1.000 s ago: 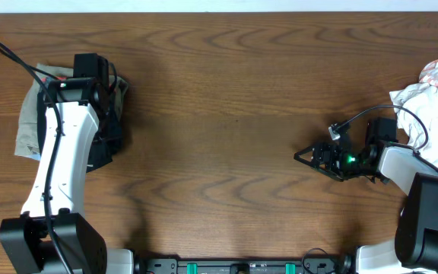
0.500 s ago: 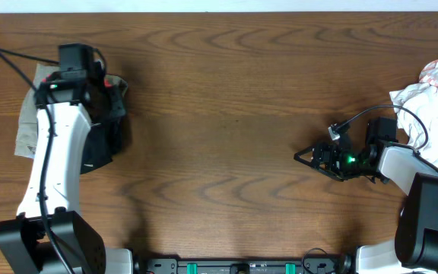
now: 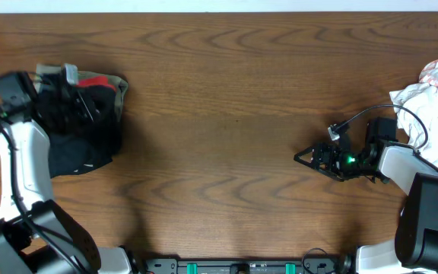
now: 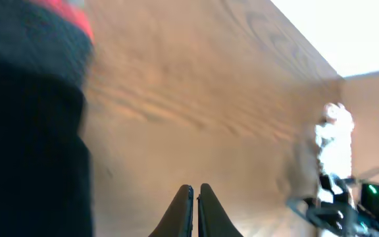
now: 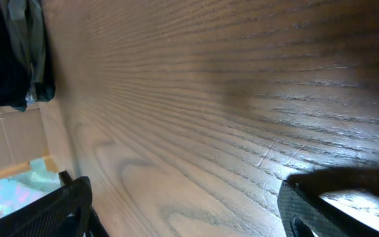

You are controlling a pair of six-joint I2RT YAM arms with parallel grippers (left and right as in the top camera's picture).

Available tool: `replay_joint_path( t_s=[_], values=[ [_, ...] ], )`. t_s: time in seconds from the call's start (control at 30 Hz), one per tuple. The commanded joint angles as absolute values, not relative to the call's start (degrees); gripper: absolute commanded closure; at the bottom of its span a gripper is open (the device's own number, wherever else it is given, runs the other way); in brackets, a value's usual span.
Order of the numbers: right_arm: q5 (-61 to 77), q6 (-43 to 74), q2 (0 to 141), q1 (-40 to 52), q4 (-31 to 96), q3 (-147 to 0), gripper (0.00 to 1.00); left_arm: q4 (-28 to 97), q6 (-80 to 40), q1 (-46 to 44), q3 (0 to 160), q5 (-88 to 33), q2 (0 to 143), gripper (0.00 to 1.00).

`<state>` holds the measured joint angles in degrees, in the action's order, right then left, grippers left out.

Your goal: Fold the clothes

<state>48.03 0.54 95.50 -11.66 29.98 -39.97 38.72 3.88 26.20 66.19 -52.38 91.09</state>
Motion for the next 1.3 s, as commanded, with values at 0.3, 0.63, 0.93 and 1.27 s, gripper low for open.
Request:
replay_joint_path(
  t_s=[0.3, 0.63, 0.93, 1.27],
  values=[
    [36.4, -0.5, 97.6, -12.0, 32.3, -38.2, 0.10, 21.6, 2.7, 26.3, 46.1, -47.0, 97.0, 0.93],
    [36.4, -0.5, 97.6, -12.0, 33.0, -38.2, 0.10, 15.3, -1.8, 26.3, 51.1, -59.1, 92.5, 0.72],
    [36.4, -0.5, 97.6, -12.0, 33.0, -38.2, 0.09, 9.8, -1.9, 26.4, 55.5, -63.7, 81.0, 0.11],
    [36.5, -0.5, 97.6, -12.0, 32.8, -38.2, 0.09, 10.5, -3.8, 26.6, 55.4, -49.1, 90.2, 0.04]
  ],
)
